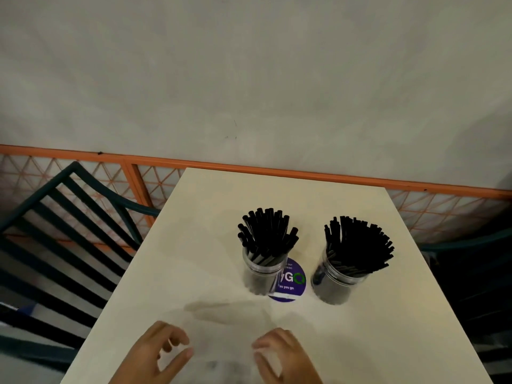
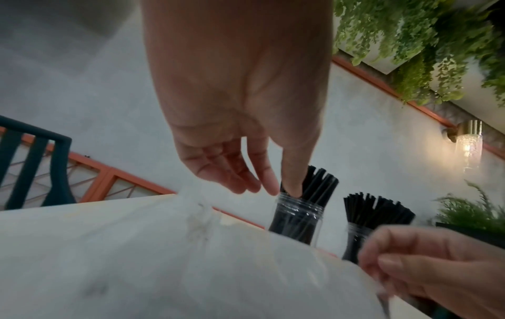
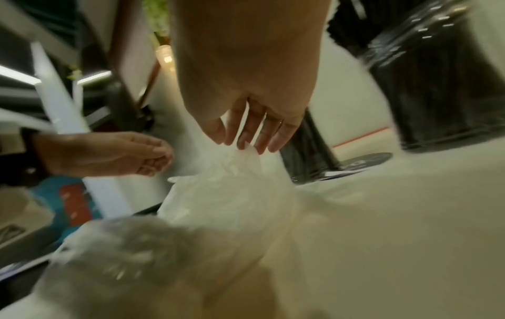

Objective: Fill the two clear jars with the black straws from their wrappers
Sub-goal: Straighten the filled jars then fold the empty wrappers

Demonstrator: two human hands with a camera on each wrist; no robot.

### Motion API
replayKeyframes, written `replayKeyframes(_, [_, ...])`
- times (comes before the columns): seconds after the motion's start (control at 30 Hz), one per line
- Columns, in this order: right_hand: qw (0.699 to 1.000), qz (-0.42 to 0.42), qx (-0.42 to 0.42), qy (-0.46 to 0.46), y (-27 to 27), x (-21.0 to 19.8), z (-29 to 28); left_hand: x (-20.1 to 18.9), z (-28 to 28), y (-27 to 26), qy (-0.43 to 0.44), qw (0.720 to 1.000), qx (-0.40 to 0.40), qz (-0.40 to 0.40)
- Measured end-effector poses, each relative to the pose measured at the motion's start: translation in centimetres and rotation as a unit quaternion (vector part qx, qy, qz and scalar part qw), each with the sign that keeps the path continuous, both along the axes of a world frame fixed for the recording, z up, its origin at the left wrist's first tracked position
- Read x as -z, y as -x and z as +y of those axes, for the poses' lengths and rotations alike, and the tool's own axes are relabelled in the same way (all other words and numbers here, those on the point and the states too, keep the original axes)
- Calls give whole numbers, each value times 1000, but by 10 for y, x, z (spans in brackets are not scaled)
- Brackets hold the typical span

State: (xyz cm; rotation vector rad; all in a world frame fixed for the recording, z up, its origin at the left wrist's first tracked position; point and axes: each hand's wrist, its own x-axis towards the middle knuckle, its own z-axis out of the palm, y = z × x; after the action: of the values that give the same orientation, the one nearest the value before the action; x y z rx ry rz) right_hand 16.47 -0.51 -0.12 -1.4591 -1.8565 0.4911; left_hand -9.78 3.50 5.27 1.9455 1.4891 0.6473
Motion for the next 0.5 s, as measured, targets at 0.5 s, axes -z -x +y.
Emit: replayKeyframes(0.5, [930,-318,-146,118,32,30,-78,92,-106,-3,42,955,158,248])
